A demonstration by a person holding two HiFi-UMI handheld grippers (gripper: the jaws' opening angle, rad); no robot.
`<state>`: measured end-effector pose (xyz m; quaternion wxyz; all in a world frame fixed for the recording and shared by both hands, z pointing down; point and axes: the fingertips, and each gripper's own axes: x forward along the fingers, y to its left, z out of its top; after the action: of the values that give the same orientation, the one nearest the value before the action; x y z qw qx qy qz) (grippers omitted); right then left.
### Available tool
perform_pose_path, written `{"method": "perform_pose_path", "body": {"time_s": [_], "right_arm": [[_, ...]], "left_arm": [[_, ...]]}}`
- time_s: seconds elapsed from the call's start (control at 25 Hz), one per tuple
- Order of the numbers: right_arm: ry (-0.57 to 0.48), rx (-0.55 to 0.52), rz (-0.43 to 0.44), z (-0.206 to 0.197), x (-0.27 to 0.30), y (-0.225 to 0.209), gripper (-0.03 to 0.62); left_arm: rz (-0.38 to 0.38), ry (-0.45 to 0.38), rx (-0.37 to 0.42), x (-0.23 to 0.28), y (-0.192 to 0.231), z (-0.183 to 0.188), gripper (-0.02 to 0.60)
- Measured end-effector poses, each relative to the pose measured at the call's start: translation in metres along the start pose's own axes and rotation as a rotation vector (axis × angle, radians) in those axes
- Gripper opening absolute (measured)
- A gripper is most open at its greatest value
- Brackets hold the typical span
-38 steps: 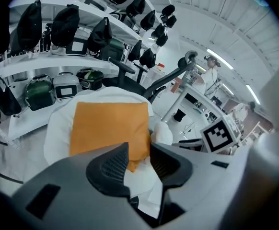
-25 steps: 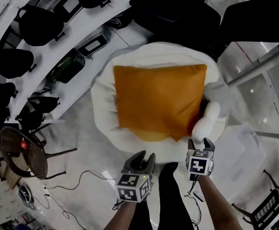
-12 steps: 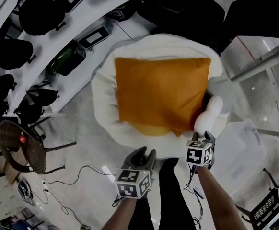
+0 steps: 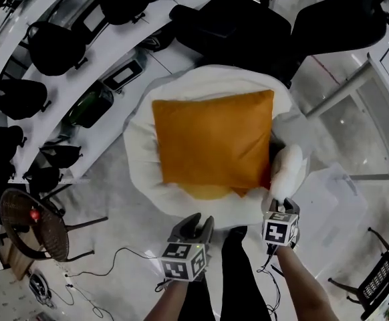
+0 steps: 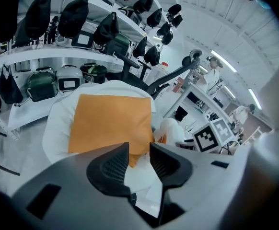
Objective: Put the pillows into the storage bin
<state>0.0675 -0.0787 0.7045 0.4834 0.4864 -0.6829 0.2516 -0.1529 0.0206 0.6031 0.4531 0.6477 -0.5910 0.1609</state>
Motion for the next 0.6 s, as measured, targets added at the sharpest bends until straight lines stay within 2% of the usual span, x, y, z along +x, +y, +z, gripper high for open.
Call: {"method": "perform_pose_path", "body": {"time_s": [0.28, 0.48, 0.6], "right_arm": [[-0.034, 0.115, 0.024, -0.008, -0.049, -0.009, 0.081], [-0.039, 0.252, 0.071, -0.026, -0.086, -0.007, 0.078], [-0.048, 0.294, 0.079, -0.04, -0.107, -0.004, 0.077]], "left_arm": [[-0.045, 0.019, 0.051, -0.018, -0.02, 0.003, 0.132], [-0.089, 0.027, 0.113, -0.027, -0.038, 0.013, 0.132], [-0.118, 0.033, 0.151, -0.03, -0.05, 0.019, 0.132]]}}
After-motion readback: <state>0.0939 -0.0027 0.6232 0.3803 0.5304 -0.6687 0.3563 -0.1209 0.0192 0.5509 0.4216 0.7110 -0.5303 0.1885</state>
